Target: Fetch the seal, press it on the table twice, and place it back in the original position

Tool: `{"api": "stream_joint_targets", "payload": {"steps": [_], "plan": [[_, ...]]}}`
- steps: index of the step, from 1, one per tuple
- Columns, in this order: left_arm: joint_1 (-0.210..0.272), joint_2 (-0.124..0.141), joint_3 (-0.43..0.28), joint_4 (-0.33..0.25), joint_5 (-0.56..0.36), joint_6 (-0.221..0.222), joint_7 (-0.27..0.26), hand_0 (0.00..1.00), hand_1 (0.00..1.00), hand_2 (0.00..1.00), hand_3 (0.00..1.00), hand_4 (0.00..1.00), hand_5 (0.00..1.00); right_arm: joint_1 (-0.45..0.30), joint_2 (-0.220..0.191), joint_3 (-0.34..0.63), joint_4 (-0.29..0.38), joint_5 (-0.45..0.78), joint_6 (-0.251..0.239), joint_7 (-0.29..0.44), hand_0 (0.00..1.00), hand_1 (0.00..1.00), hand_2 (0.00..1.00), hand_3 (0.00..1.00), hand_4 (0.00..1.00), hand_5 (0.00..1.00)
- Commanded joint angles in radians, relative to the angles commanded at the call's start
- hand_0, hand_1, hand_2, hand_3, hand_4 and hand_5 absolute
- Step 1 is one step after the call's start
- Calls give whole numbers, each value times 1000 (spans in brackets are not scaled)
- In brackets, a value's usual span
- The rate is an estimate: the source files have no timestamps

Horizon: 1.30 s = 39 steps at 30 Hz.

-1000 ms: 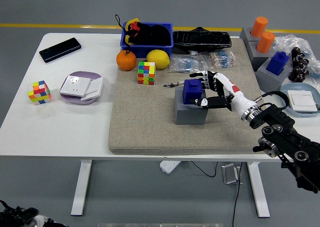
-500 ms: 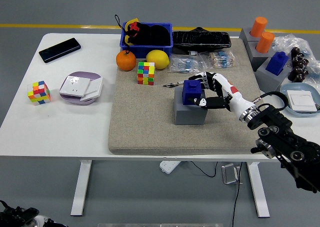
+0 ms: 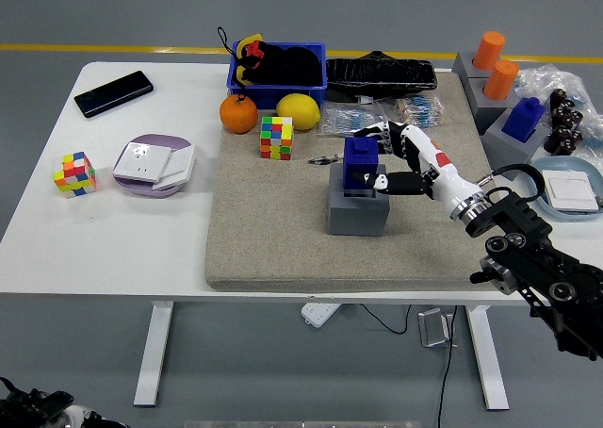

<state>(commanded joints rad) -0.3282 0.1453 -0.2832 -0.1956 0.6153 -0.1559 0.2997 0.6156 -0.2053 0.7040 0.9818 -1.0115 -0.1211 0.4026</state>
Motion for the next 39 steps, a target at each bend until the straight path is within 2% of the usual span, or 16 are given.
{"api": "stream_joint_targets", "payload": {"steps": [5,10,17,21,25,31,39], "plan": [[-1,-1,7,0,-8,0,-2,720,691,683,750,676,266,-8,-22,54,60,-36,10,-15,482,354,359,344,622,2],[0,0,3,0,-4,0,0,720,691,684,750,676,264,-39,-79,121,114,-82,22,-30,479,355,361,345,625,2],[-2,1,0,1,-1,1,1,720,691,682,750,677,265,-112,-150,207,99,-97,28,-39,481,355,362,346,631,2],[-4,1,1,1,0,1,1,720,691,684,749,677,266,-151,-172,237,70,-104,27,-36,484,355,362,347,633,2],[-4,0,6,1,-6,2,0,720,691,684,749,677,266,-182,-173,246,27,-104,25,-28,484,355,362,347,633,2],[-2,-1,4,1,-4,2,-1,720,691,684,749,677,265,-213,-146,225,-56,-79,22,-9,487,356,362,347,634,2],[1,-3,12,2,-16,4,-5,720,691,684,749,676,264,-218,-115,183,-130,-51,19,7,488,354,361,346,639,2]]}}
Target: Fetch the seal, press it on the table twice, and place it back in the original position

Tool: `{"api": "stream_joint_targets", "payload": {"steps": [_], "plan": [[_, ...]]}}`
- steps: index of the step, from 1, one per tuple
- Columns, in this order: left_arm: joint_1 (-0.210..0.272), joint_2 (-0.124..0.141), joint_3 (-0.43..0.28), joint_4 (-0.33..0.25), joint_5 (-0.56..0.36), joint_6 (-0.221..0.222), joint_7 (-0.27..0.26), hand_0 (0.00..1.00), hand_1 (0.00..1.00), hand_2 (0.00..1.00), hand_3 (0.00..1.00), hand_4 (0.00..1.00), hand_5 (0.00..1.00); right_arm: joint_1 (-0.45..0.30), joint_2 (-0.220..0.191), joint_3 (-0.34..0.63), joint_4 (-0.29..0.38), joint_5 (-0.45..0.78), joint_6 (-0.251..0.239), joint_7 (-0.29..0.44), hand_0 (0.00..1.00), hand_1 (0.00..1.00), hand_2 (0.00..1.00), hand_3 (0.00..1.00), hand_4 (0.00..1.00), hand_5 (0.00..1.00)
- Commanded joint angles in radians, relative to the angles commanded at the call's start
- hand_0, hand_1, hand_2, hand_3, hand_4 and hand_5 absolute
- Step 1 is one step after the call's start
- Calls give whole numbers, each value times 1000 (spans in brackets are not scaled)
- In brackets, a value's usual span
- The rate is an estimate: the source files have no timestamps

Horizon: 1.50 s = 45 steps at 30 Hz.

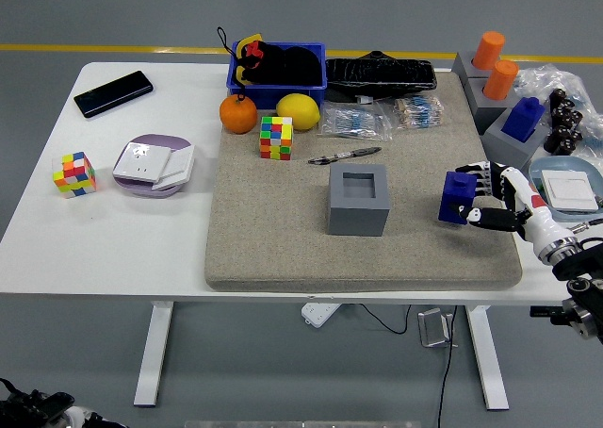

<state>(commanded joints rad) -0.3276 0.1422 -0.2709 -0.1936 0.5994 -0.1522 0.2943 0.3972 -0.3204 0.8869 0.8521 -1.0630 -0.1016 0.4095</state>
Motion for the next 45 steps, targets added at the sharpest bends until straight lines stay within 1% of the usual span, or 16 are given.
{"api": "stream_joint_targets", "payload": {"steps": [9,14,16,20,21,24,26,29,32,33,38,45], "plan": [[-1,0,2,1,-3,0,-1,720,691,683,749,676,263,0,12,-24,-26,14,3,3,488,354,359,342,635,2],[-1,0,5,1,-8,-1,-2,720,691,683,749,675,262,1,5,-10,-5,21,3,0,489,354,360,341,634,2],[-1,0,8,0,-12,0,-3,720,691,683,749,675,262,2,0,8,25,17,2,-4,489,354,360,341,634,2],[0,1,0,1,-4,-1,0,720,691,684,750,676,263,16,-16,44,113,-1,4,-15,486,353,359,340,636,2],[1,1,2,1,-6,-1,-1,720,691,684,750,676,263,23,-21,54,144,-6,5,-20,486,353,359,340,636,2],[1,1,2,1,-6,-1,-1,720,691,683,751,677,263,36,-25,66,206,-7,8,-30,487,354,359,340,638,2],[1,2,6,0,-11,-2,-2,720,691,683,751,677,263,45,-21,67,261,25,16,-41,487,354,359,340,638,2],[1,2,-2,0,-2,-3,1,720,691,684,751,677,264,59,-6,62,316,28,25,-51,490,356,360,339,639,2],[1,2,-5,0,2,-3,3,720,691,684,751,677,264,72,6,54,336,26,33,-59,490,356,360,339,639,2],[1,2,-4,0,1,-4,3,720,691,684,751,677,264,86,18,36,346,24,41,-70,490,356,360,339,639,2],[-1,4,-5,0,3,-5,3,720,691,683,751,676,263,124,42,-23,332,31,63,-90,494,357,363,345,647,2],[1,4,-11,-1,12,-6,5,720,691,683,751,676,263,180,85,-83,247,52,80,-82,494,361,365,348,651,2]]}}
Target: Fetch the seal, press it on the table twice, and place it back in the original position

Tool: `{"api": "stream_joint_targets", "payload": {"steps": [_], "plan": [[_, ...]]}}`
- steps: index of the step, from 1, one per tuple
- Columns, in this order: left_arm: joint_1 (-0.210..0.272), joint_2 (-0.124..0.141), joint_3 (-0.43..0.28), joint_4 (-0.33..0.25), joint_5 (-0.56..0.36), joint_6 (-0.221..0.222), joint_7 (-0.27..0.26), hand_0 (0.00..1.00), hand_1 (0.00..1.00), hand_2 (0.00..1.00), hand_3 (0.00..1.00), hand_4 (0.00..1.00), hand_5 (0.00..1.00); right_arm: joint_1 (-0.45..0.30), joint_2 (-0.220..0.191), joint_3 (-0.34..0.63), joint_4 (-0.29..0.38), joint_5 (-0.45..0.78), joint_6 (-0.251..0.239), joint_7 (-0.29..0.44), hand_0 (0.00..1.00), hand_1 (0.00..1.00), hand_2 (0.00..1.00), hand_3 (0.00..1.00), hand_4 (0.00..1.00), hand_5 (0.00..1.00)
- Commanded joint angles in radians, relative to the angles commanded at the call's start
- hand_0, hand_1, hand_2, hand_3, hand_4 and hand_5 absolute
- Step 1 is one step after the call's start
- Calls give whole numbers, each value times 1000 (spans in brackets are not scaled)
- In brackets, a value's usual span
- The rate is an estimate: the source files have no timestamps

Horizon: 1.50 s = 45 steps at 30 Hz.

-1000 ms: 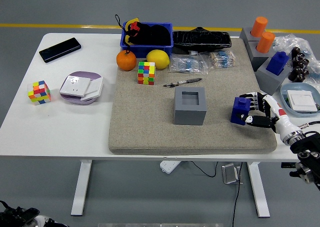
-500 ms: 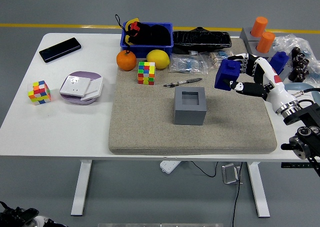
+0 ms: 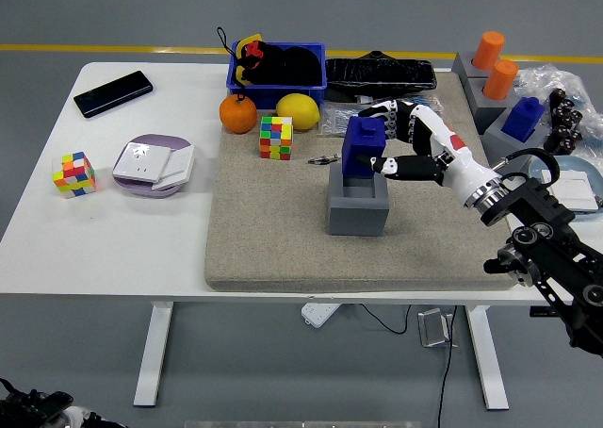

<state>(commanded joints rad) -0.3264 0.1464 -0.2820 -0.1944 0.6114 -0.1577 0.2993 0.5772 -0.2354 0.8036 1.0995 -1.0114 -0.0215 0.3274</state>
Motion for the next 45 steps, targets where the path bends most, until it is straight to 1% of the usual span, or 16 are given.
{"api": "stream_joint_targets", "payload": {"steps": [3,7,13,19,25,45], "plan": [[0,1,-3,0,4,-1,1,720,691,684,751,676,263,22,17,-21,-46,6,5,7,493,360,365,347,650,2],[-1,2,-4,0,7,-1,0,720,691,684,751,676,263,38,30,-35,-92,10,14,15,493,360,365,347,650,2],[-1,2,4,3,-9,2,-5,720,691,684,751,676,263,44,32,-53,-146,21,23,27,496,358,365,347,657,2],[-3,5,2,3,-5,2,-6,720,691,684,751,677,263,39,33,-67,-188,36,23,40,496,360,365,347,659,2],[-3,3,7,3,-11,2,-8,720,691,684,751,677,264,40,35,-75,-210,43,24,43,497,357,365,346,666,2],[-4,3,4,4,-7,2,-8,720,691,684,752,676,265,45,41,-98,-222,52,28,46,504,361,365,344,670,2]]}}
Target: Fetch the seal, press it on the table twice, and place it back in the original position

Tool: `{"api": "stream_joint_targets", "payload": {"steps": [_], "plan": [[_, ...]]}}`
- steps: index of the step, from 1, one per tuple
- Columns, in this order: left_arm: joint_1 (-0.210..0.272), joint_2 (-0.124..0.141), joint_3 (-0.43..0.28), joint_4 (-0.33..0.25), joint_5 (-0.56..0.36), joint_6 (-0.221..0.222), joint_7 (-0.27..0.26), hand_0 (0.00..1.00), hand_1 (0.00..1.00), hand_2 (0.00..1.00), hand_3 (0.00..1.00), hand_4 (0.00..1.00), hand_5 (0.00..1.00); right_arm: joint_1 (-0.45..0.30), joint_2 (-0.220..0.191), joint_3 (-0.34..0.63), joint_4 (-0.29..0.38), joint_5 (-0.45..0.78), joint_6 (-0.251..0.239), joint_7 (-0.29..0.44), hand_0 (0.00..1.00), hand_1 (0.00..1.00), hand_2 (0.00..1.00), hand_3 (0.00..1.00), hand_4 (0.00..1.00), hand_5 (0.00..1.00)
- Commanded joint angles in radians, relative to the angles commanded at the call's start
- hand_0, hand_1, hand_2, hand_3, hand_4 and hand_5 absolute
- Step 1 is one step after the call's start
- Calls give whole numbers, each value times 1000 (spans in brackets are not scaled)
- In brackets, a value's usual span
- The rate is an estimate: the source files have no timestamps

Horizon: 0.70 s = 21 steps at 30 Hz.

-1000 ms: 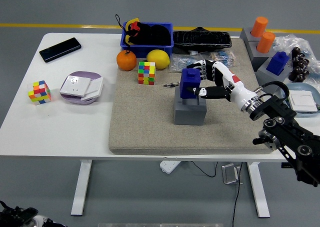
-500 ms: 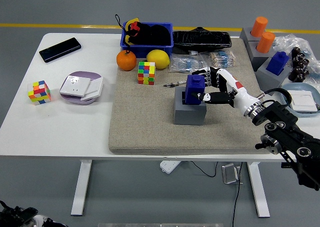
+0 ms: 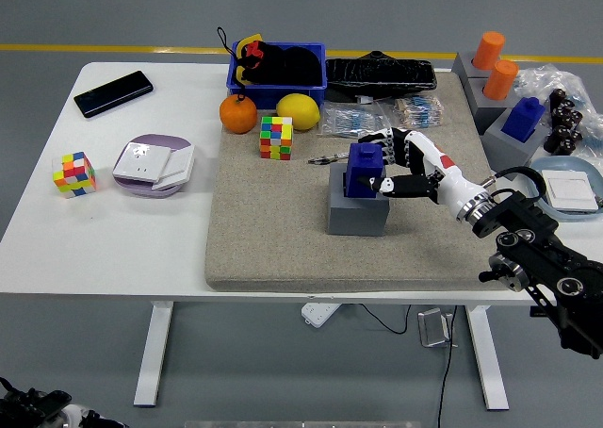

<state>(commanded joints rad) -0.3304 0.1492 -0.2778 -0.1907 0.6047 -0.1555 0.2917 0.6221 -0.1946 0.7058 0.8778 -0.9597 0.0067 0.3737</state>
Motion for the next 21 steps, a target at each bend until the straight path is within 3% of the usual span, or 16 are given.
{"api": "stream_joint_targets", "payload": {"steps": [16,17,21], "plan": [[-2,-1,4,0,-3,0,-2,720,692,684,751,677,265,10,1,-31,-21,6,5,7,504,363,366,345,678,2],[-2,-1,3,0,-2,0,-1,720,691,683,751,677,266,10,0,-32,-21,6,8,6,560,409,418,432,711,2],[0,-1,-1,1,2,-1,1,720,691,683,751,677,266,10,0,-37,-19,2,16,-1,560,409,418,432,711,2]]}}
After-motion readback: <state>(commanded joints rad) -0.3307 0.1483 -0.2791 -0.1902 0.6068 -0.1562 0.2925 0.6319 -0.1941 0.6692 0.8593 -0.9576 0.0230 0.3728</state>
